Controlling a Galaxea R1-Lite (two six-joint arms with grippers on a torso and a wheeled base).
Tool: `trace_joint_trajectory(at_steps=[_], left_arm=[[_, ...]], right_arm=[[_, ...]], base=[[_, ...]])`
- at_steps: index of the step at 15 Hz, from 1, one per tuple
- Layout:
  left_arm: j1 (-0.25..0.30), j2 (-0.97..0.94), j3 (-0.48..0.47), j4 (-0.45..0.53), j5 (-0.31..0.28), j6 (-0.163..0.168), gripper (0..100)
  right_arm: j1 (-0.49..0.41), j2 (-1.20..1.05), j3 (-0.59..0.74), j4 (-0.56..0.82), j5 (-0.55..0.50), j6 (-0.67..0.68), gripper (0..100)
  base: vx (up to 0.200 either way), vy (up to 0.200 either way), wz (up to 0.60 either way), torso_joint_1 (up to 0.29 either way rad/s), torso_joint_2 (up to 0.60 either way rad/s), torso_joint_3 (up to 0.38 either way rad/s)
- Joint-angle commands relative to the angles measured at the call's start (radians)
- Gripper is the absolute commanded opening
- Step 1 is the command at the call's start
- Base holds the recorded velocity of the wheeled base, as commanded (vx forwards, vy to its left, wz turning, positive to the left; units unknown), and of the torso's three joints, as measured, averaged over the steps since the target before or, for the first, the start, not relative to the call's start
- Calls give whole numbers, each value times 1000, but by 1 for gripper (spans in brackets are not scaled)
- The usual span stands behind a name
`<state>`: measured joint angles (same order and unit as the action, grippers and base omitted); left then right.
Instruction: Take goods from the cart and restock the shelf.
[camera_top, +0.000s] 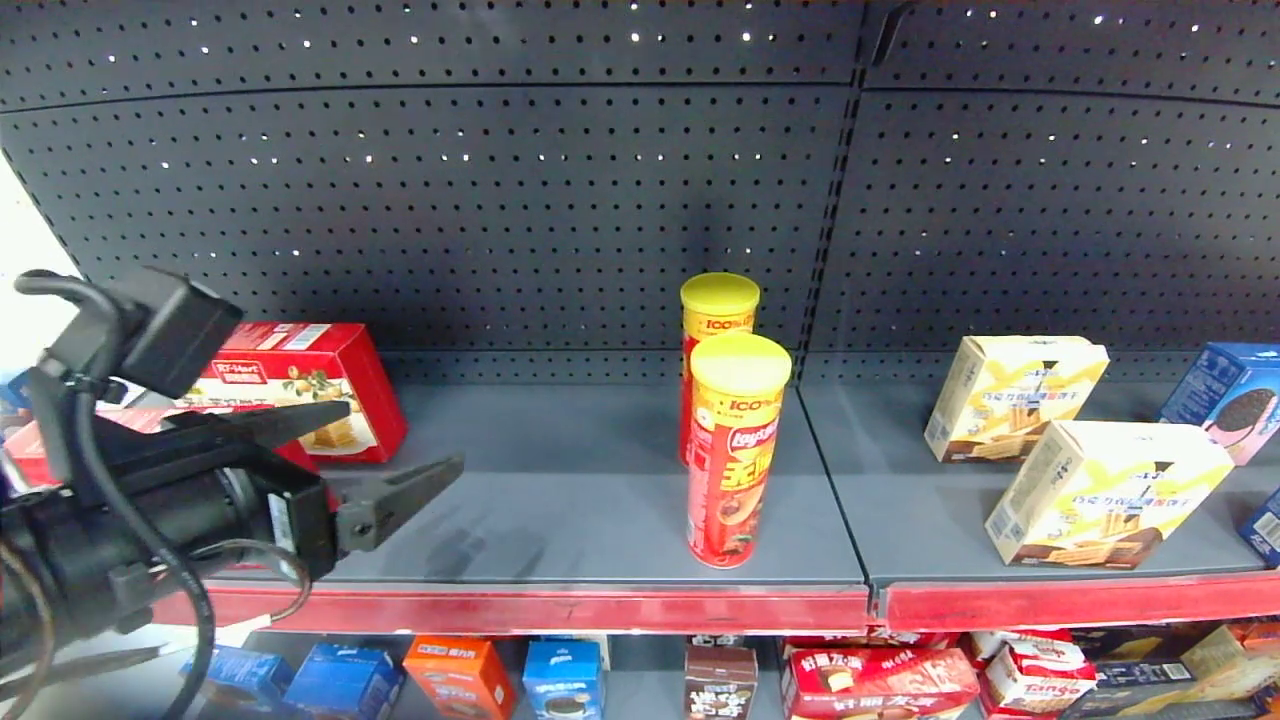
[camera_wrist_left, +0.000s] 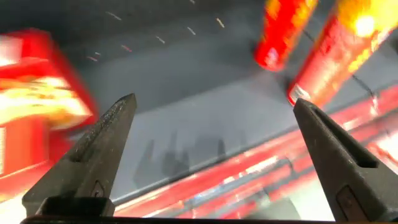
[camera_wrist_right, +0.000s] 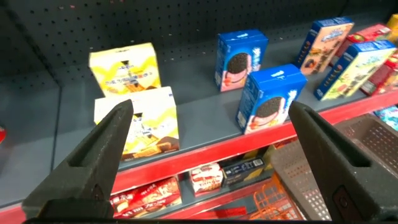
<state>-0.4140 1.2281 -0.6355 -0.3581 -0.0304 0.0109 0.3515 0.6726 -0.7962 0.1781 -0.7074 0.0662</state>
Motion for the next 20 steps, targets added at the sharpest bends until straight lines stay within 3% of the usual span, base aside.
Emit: trace_joint_trajectory(at_steps=[1,3,6,7,9,10,11,12,14,15,16,18,20], left_arm=[[-66,200,-110,-5,0,0,100],[-95,295,-213,-5,4,-3,100],[-92,364,-237,-39,4,-8,100],[-85,366,-228,-67,10,-22,100],[-49,346,-217,-81,55,-89,100],[-26,315,-219,-81,73,-106,100],[44,249,-208,-78,93,-107,100],[77,222,-200,-73,101,-106,100],[222,97,-161,-53,115,-101,100],[250,64,-145,-45,115,-101,100],[301,-9,-104,-21,113,-92,100],[411,-233,73,18,90,-77,100],[495,-377,183,19,30,-75,100]], right_arm=[[-11,1,6,0,0,0,100],[-12,5,6,0,2,0,100],[-14,4,5,-2,2,0,100],[-28,1,5,-2,2,0,100],[-45,-1,3,-2,3,1,100],[-45,-2,3,-2,3,0,100],[-45,-5,3,-2,3,0,100],[-45,-5,3,-3,3,0,100],[-45,1,-1,-9,5,1,100],[-45,1,-1,-9,5,0,100],[-45,1,-5,-9,5,0,100],[-45,-14,0,-2,2,0,100],[-45,-11,-8,0,-1,0,100]], base=[[0,0,0,0,0,0],[0,0,0,0,0,0],[0,0,0,0,0,0],[0,0,0,0,0,0],[0,0,0,0,0,0],[0,0,0,0,0,0],[0,0,0,0,0,0],[0,0,0,0,0,0],[0,0,0,0,0,0],[0,0,0,0,0,0],[0,0,0,0,0,0],[0,0,0,0,0,0],[0,0,0,0,0,0]])
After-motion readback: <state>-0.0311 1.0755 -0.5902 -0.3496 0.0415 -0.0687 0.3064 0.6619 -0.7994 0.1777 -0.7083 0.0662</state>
